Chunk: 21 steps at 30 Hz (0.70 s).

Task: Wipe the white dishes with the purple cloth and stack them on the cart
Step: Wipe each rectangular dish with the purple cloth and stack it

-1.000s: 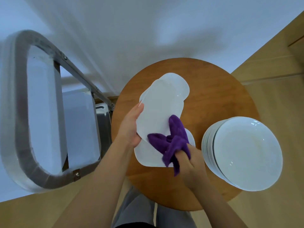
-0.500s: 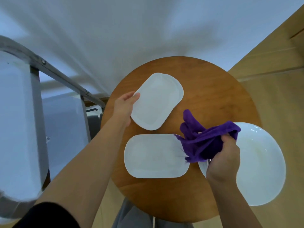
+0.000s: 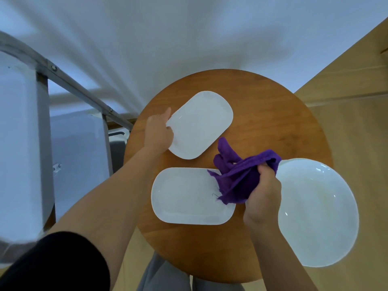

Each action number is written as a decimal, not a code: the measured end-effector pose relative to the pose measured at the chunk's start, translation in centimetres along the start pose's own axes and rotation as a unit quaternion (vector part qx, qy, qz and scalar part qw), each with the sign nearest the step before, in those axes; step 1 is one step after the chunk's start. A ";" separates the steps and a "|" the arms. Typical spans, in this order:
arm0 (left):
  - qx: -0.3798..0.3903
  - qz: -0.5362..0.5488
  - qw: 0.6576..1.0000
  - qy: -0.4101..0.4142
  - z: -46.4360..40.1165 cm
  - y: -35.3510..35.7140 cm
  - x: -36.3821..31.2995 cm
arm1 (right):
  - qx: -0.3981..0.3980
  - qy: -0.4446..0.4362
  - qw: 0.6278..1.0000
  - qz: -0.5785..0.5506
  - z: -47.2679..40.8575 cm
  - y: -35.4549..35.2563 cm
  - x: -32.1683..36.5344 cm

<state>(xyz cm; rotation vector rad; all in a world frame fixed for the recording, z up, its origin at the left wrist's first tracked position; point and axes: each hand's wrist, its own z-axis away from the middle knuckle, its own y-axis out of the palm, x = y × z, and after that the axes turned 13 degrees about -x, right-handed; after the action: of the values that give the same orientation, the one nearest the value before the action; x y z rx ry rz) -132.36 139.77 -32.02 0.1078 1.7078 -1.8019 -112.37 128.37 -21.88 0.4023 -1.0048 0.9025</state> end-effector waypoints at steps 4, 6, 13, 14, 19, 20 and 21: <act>-0.007 0.034 0.999 -0.020 2.9 -0.6 1.2 | 0.007 0.008 1.000 0.016 -0.1 0.2 0.0; -0.023 0.079 0.995 -0.055 6.0 -1.1 2.3 | 0.016 0.018 1.000 0.015 -0.1 0.2 0.2; -0.001 0.075 0.985 -0.156 15.3 -1.6 7.3 | 0.019 0.008 0.999 0.027 0.3 0.1 0.3; -0.014 0.081 0.985 -0.152 15.5 -1.7 7.2 | 0.018 0.008 0.999 0.027 0.4 0.0 0.3; -0.057 0.053 0.986 -0.149 15.2 -1.6 6.7 | 0.007 0.022 0.999 0.025 0.9 -0.7 0.2; -0.062 0.050 0.985 -0.154 15.1 -1.5 6.7 | 0.004 0.027 0.999 0.023 1.0 -0.8 0.1; -0.068 0.051 0.984 -0.155 15.1 -1.5 6.8 | 0.000 0.032 0.999 0.021 1.1 -0.9 0.0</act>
<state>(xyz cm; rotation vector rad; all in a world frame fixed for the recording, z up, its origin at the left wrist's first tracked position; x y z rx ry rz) -132.91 123.15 -31.71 -0.1342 1.5659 -1.5322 -112.20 127.11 -21.22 0.3522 -0.9576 0.9477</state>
